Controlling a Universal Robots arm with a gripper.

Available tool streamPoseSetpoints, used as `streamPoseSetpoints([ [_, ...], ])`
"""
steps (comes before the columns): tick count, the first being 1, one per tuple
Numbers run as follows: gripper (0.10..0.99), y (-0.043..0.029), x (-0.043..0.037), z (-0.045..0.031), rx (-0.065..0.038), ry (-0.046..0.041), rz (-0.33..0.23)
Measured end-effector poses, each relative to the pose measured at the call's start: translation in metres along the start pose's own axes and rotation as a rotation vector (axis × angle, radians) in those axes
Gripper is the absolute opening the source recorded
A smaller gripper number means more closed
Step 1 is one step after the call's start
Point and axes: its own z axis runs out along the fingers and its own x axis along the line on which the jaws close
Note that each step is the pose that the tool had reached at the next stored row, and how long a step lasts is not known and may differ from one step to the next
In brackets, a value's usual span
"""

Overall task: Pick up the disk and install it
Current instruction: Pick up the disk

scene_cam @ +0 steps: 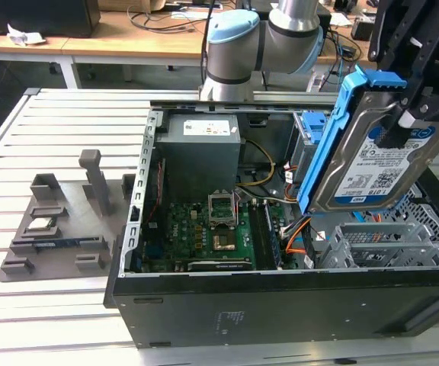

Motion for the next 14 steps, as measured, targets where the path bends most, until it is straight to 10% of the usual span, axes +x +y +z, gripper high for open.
streamPoseSetpoints([
  [14, 0.361, -0.0217, 0.0018, 0.019, -0.002, 0.0024, 0.01],
])
